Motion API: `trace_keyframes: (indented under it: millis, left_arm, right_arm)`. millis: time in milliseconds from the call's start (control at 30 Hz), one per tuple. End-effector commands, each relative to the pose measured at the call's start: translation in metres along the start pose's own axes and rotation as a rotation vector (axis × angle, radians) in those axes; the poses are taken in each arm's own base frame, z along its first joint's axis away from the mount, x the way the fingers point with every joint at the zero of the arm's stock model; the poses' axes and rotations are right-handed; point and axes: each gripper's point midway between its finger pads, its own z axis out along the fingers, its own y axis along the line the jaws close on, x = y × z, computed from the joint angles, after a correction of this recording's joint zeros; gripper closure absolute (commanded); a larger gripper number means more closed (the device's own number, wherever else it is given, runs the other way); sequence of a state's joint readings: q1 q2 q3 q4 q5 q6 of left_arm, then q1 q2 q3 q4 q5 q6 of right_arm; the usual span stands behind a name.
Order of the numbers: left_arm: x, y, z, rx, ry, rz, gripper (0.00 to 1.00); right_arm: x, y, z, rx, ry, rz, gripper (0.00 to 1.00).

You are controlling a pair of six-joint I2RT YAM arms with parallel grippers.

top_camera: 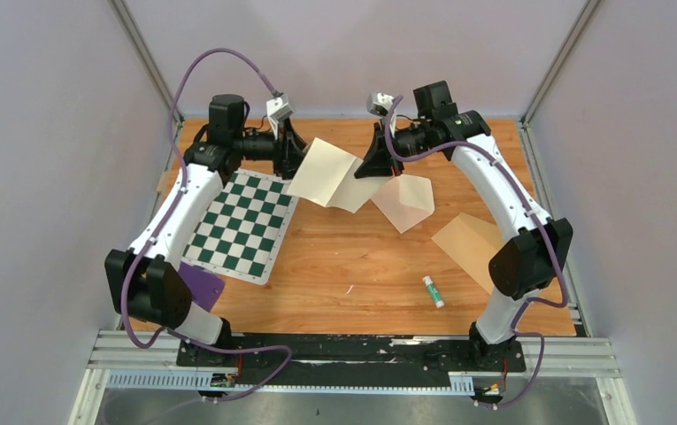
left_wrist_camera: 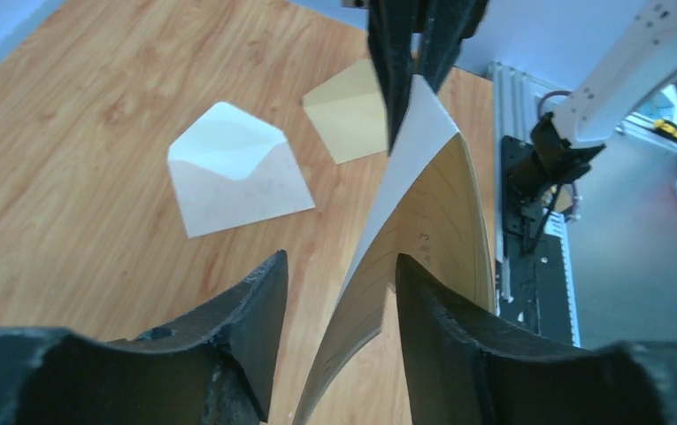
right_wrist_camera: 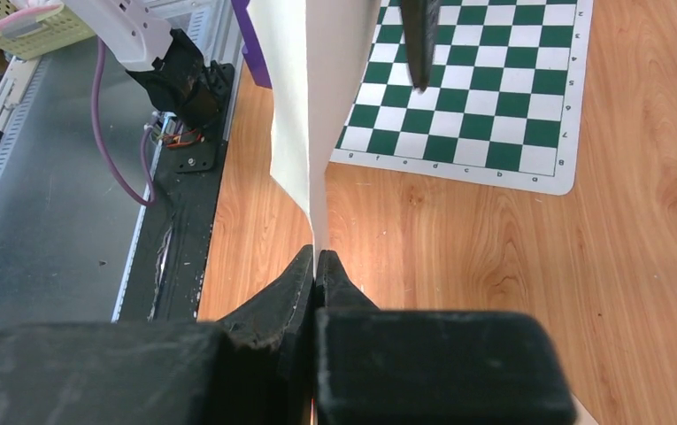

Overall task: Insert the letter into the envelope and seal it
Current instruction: Fold the letter.

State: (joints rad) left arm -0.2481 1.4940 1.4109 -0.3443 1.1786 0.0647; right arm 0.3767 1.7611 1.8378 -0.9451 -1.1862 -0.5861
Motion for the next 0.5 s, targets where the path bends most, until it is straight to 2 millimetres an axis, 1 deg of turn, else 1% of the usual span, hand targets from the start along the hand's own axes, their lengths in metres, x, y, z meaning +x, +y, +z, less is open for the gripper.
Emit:
trace_keyframes:
  millis: [0, 33, 67, 100, 133, 167, 200, 233, 267, 300, 333, 367, 400, 433, 467]
  left_arm:
    - [-0.011, 0.031, -0.034, -0.197, 0.05, 0.117, 0.42]
    - [-0.012, 0.051, -0.053, -0.304, 0.065, 0.142, 0.42]
    - [-0.015, 0.06, -0.064, -0.364, 0.066, 0.146, 0.41]
    - [-0.026, 0.077, -0.087, -0.492, 0.056, 0.165, 0.41]
    - [-0.035, 0.082, -0.098, -0.556, 0.033, 0.148, 0.41]
    - [-0.058, 0.081, -0.115, -0.641, -0.009, 0.217, 0.4]
    - [-0.071, 0.075, -0.12, -0.658, -0.036, 0.254, 0.39]
    - [-0.092, 0.055, -0.122, -0.641, -0.089, 0.338, 0.34]
    - [-0.101, 0.042, -0.12, -0.613, -0.122, 0.36, 0.32]
    - [-0.112, 0.015, -0.112, -0.536, -0.161, 0.43, 0.29]
    - [-0.108, 0.003, -0.104, -0.479, -0.164, 0.437, 0.28]
    - [-0.104, -0.015, -0.09, -0.419, -0.156, 0.447, 0.26]
    - [-0.099, -0.021, -0.082, -0.385, -0.133, 0.474, 0.25]
    - [-0.083, -0.036, -0.064, -0.315, -0.09, 0.443, 0.24]
    - [-0.071, -0.037, -0.055, -0.292, -0.059, 0.455, 0.24]
  right_arm:
    - [-0.002, 0.002, -0.001, 0.004, -0.003, -0.033, 1.0]
    - [-0.001, 0.001, -0.002, 0.01, 0.002, -0.029, 1.0]
    - [0.001, 0.0, -0.002, 0.016, 0.007, -0.026, 1.0]
    - [0.002, -0.001, -0.001, 0.022, 0.01, -0.02, 1.0]
    - [0.004, -0.003, -0.002, 0.03, 0.013, -0.011, 1.0]
    - [0.005, -0.004, -0.001, 0.034, 0.015, -0.001, 1.0]
    - [0.004, -0.007, -0.001, 0.041, 0.014, 0.011, 1.0]
    - [0.003, -0.008, -0.001, 0.046, 0.009, 0.021, 1.0]
    - [-0.001, -0.01, -0.001, 0.051, -0.001, 0.033, 1.0]
    - [-0.005, -0.012, -0.001, 0.054, -0.011, 0.042, 1.0]
    - [-0.011, -0.014, -0.001, 0.056, -0.025, 0.048, 1.0]
    - [-0.017, -0.014, 0.0, 0.053, -0.039, 0.056, 1.0]
    - [-0.024, -0.015, 0.0, 0.049, -0.055, 0.057, 1.0]
    - [-0.03, -0.015, 0.0, 0.042, -0.071, 0.068, 1.0]
    - [-0.036, -0.015, 0.0, 0.036, -0.083, 0.058, 1.0]
